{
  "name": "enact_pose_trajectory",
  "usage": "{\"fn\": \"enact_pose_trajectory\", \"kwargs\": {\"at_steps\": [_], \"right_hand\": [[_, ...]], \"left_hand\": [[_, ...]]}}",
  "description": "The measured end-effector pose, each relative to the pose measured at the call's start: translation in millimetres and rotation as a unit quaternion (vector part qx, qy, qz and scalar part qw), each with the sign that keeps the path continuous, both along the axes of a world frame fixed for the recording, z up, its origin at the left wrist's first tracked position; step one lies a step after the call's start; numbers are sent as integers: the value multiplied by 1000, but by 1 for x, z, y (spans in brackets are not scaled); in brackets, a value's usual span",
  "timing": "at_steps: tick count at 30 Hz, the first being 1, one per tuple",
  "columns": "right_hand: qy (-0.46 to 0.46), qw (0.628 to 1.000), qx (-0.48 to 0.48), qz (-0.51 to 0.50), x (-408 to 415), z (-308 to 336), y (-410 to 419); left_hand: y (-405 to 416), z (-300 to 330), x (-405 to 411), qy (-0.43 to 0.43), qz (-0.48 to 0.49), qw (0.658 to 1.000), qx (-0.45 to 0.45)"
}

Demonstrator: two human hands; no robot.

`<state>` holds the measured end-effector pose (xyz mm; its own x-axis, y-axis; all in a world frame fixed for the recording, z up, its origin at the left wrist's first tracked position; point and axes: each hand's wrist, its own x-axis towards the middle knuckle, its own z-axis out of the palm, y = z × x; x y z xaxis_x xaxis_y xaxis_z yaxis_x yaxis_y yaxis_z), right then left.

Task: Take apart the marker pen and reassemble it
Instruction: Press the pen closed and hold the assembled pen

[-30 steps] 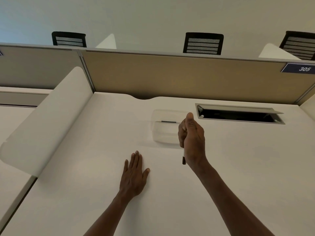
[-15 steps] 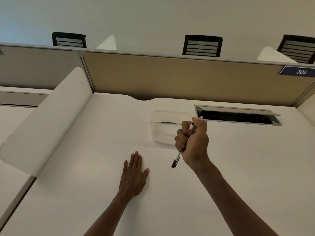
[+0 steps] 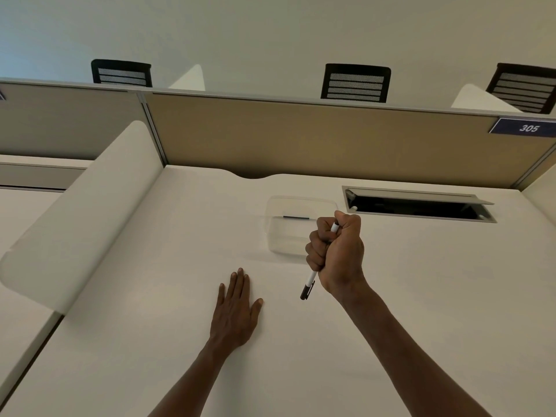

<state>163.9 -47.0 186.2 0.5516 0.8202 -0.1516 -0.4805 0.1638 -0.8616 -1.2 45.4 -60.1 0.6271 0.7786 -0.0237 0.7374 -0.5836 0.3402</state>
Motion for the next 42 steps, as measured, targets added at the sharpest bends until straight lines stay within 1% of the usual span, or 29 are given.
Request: {"fn": "enact_pose_trajectory", "kwargs": {"at_steps": [20,28,32,34,37,39,41,42], "right_hand": [[13,1000,23,5,3,-9,1],[12,999,34,26,5,-12,1],[1,998,47,34,5,-13,2],[-1,998,51,30,6,-15,3],[-8,999,49,19,7,-17,5],[-10,999,52,11,7,-18,5],[2,998,61,6,8,-19,6],[12,998,65,5,8,-19,7]], "left_hand": [[1,-1,0,0,-1,1000,-2],[2,-2,-1,-10,-2,1000,-4],[2,1,-1,-13,-2,1000,-20],[4,4,-1,-20,1,999,-47],[7,16,3,-60,22,992,-110],[4,33,9,-117,55,980,-152],[-2,58,16,-196,93,956,-195],[-6,71,20,-249,98,936,-230]]}}
